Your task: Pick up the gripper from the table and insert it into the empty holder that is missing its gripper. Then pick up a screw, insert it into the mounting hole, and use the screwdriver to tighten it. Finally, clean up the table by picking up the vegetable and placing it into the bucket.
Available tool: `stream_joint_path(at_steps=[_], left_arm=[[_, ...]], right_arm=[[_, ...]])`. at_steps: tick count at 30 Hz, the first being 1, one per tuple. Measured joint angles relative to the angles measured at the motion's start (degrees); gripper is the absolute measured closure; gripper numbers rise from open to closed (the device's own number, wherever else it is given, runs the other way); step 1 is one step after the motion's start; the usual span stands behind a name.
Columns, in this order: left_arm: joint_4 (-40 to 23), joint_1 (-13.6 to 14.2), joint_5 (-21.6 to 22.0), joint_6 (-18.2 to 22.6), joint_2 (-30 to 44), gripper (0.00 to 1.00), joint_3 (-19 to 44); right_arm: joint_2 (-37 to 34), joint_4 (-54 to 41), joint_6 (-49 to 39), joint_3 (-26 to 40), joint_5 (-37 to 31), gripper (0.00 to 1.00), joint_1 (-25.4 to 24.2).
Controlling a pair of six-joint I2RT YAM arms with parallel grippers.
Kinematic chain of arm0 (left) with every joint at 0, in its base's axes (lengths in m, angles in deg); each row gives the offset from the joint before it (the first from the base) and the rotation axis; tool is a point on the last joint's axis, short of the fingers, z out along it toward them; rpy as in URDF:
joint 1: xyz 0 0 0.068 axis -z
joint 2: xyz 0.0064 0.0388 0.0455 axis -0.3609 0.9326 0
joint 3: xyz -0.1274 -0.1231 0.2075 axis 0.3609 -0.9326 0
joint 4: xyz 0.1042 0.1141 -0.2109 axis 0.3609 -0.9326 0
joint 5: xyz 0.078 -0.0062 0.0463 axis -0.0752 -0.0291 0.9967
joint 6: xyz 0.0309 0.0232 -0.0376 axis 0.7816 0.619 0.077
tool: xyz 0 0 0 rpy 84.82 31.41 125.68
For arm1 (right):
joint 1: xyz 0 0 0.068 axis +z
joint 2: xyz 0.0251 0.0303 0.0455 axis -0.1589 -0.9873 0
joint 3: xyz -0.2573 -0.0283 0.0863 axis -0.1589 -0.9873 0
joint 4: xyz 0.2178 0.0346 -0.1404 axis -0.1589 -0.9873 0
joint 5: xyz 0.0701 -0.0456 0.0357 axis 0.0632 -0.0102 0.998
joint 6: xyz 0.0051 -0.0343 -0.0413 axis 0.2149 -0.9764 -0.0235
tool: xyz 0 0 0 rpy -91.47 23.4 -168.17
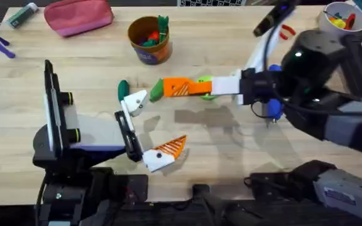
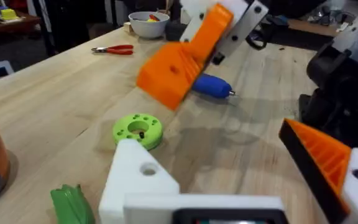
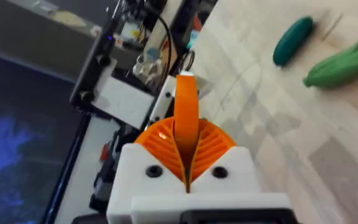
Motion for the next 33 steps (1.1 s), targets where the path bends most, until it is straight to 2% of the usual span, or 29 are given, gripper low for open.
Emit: stream_joint_path(at_steps=[12,22,33], left_arm=[[0.0,0.0,0.0,-0.02,0.0,0.013,0.0],[0.0,0.0,0.0,-0.02,0.0,0.014,0.0],[0.0,0.0,0.0,-0.02,0.0,0.015,0.0]], right_arm=[[-14.12,1.15,4.44,0.63,8.8,0.991,0.0],[-20.0,1.52,5.56,8.07,17.75,0.991,1.22],[-23.39,1.48,6.26,9.47,19.46,0.991,1.78]])
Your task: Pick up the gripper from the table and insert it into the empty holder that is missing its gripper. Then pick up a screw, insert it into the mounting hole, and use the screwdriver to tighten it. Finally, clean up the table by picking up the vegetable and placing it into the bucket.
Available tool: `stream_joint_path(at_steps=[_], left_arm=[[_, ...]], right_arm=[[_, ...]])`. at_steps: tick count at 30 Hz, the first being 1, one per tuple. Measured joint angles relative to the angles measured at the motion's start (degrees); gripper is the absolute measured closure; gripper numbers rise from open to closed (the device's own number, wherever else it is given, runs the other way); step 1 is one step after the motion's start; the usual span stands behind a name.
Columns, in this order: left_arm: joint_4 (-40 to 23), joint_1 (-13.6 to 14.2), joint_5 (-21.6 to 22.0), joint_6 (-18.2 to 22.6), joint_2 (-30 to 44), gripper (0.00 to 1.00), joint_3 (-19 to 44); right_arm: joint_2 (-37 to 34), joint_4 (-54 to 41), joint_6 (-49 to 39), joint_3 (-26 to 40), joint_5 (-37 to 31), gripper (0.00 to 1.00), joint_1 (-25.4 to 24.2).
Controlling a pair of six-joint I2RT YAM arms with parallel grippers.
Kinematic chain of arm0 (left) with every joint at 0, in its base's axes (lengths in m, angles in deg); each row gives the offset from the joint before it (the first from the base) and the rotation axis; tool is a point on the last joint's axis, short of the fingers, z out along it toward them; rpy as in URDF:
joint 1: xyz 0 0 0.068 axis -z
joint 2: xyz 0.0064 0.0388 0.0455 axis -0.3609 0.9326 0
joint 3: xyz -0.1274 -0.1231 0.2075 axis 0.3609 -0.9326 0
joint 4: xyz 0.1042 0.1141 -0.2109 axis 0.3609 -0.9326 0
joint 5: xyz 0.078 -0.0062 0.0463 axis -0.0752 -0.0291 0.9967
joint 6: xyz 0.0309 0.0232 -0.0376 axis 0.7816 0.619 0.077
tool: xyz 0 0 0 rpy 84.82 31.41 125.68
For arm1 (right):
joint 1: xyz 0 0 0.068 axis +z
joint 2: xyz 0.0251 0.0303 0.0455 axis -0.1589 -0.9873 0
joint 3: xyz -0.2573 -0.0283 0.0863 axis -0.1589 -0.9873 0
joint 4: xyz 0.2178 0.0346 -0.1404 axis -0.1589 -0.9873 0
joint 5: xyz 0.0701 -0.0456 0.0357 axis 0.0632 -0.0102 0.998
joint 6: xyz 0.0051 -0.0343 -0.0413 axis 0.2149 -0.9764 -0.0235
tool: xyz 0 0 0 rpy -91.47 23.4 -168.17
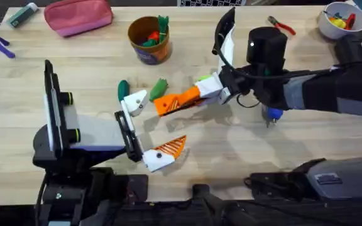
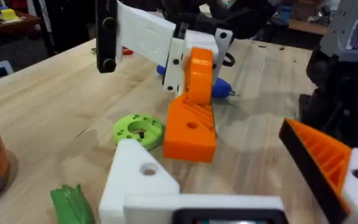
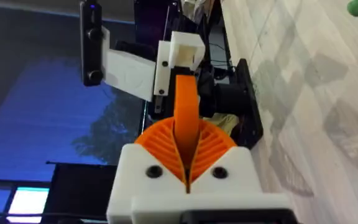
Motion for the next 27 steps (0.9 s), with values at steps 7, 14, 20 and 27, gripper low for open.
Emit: stream_joint_path(at_steps=[7,14,20,27], left_arm=[[0.0,0.0,0.0,0.01,0.0,0.015,0.0],[0.0,0.0,0.0,0.0,0.0,0.016,0.0],[0.0,0.0,0.0,0.01,0.0,0.015,0.0],[0.0,0.0,0.0,0.02,0.0,0.015,0.0]], right_arm=[[0.0,-0.02,0.15,0.54,-0.06,0.991,1.37],[0.01,-0.22,0.47,1.07,-0.06,0.991,2.05],[-1.58,-0.22,2.04,2.37,-0.06,0.991,2.48],[-5.3,-0.22,2.47,3.89,-0.08,0.991,2.94]])
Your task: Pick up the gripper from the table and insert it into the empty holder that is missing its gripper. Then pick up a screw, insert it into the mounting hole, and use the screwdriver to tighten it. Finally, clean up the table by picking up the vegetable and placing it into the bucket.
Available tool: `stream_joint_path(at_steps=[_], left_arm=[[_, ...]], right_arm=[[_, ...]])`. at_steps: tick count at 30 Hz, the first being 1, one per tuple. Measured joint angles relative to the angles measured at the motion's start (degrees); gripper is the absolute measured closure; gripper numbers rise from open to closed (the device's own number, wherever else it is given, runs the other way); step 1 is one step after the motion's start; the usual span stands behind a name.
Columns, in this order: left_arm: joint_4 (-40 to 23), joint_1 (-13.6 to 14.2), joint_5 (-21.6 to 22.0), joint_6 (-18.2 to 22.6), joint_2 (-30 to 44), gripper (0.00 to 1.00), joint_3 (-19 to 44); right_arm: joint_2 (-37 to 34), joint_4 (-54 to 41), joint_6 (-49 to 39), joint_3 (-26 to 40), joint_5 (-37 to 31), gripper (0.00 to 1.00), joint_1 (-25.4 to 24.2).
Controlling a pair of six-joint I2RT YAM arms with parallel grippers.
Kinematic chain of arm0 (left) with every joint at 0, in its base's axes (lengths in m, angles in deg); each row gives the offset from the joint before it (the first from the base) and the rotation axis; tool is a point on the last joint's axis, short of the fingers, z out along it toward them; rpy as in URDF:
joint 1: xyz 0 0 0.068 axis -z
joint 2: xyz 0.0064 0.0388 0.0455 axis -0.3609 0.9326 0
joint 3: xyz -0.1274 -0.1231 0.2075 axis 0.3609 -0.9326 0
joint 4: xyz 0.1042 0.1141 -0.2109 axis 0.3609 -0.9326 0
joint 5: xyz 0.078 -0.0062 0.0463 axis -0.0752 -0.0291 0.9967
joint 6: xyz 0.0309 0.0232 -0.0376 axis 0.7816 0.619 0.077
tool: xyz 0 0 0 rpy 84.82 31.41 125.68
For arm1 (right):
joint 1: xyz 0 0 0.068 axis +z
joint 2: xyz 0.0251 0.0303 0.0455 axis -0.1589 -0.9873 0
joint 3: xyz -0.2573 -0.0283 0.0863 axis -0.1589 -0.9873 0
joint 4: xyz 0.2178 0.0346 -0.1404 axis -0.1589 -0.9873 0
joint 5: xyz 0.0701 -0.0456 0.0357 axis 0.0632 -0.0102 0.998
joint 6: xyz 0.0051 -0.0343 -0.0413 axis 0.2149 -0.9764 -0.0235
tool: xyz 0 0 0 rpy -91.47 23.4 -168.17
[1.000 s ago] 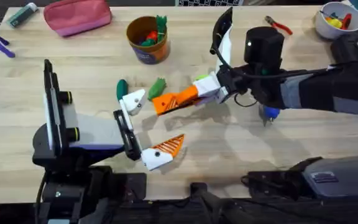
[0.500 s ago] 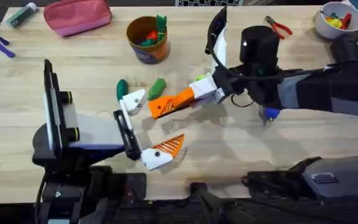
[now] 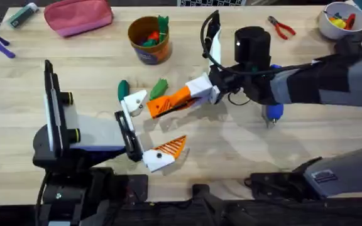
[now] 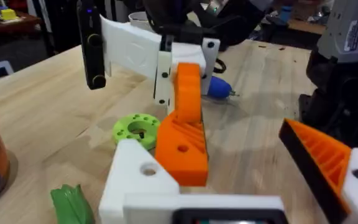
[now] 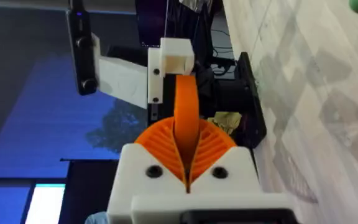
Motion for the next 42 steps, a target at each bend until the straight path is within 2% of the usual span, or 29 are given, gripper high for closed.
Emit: stream_joint_path(at_steps=[42], left_arm=[[0.0,0.0,0.09,0.0,0.0,0.015,0.0]], right_arm=[[-0.47,0.07,-2.99,2.97,-1.73,0.991,3.08]])
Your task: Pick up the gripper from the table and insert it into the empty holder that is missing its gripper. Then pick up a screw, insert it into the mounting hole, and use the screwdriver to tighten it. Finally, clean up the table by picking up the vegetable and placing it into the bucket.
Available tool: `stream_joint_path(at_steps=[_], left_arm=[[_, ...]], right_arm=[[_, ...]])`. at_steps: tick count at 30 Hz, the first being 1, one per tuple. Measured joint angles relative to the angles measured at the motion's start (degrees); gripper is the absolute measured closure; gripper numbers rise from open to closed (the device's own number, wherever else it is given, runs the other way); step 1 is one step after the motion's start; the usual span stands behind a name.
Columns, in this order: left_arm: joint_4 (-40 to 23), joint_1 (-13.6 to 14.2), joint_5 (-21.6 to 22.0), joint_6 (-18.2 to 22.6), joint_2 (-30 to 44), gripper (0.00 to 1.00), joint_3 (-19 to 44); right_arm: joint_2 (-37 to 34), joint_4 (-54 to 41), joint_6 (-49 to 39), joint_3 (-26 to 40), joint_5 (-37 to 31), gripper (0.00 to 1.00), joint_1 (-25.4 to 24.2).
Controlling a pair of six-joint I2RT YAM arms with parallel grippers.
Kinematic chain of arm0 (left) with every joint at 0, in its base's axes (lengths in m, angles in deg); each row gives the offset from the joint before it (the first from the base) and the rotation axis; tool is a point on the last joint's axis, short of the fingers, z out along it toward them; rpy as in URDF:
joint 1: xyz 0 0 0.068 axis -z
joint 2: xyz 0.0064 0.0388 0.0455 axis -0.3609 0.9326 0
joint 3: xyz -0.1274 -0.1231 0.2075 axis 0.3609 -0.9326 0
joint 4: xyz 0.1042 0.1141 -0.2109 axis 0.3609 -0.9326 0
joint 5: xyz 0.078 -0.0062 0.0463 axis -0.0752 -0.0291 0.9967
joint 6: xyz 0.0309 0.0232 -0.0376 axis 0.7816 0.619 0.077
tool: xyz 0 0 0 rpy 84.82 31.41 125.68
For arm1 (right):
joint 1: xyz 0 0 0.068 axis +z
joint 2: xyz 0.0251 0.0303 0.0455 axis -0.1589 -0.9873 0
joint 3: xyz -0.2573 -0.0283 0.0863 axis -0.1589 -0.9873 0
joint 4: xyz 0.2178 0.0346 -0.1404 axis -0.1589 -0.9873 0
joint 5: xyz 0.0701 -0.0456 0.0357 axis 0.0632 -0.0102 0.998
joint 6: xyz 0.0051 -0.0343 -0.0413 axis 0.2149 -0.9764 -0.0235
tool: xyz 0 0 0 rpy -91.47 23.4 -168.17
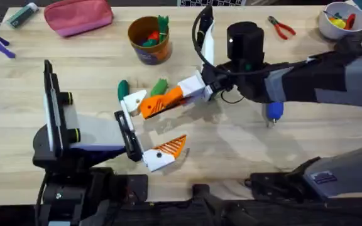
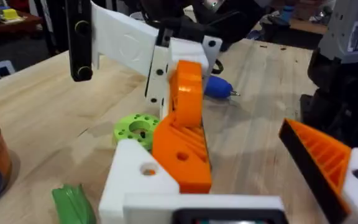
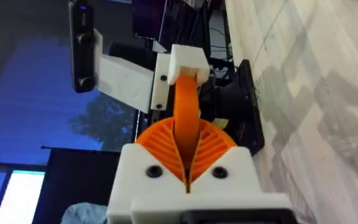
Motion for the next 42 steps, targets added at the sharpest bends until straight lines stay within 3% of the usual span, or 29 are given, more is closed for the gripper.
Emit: stream_joint_path(at_steps=[22,42], left_arm=[[0.2,-0.02,1.27,0.87,0.0,0.015,0.0],[0.17,0.0,1.2,0.59,0.0,0.015,0.0]], right_arm=[[-0.09,-0.42,6.39,2.0,-2.87,0.992,1.06],[-1.4,0.07,4.72,2.82,-4.33,0.992,2.01]])
